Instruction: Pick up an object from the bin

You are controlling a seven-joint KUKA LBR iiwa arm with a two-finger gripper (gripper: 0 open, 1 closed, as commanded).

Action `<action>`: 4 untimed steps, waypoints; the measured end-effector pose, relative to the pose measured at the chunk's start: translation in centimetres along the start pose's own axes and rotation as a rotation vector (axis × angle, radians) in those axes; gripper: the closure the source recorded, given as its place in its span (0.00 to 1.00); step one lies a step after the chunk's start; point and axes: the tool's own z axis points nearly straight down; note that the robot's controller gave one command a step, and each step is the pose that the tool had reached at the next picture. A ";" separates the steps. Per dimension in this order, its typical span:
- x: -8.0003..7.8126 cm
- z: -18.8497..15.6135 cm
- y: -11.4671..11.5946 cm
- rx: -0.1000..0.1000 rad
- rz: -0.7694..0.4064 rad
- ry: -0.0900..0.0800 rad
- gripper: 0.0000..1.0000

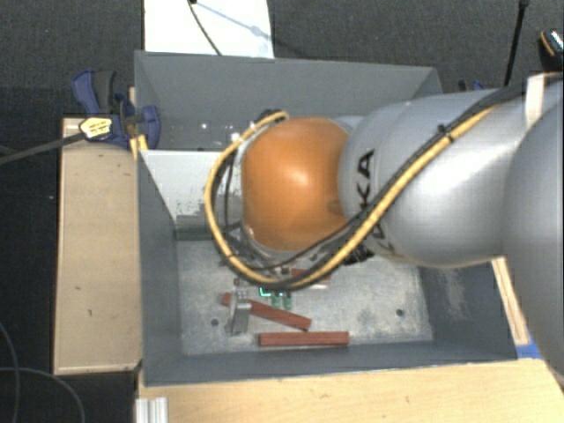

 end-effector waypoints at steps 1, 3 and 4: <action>-0.6 13.3 -3.7 -0.001 -0.138 -0.007 0.00; -3.8 1.7 -4.9 -0.003 -0.144 -0.018 1.00; -3.5 2.2 -4.9 -0.001 -0.141 -0.008 0.00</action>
Offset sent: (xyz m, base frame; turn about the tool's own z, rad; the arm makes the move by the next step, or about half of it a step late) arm 0.0050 -0.0356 -0.1311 -0.1416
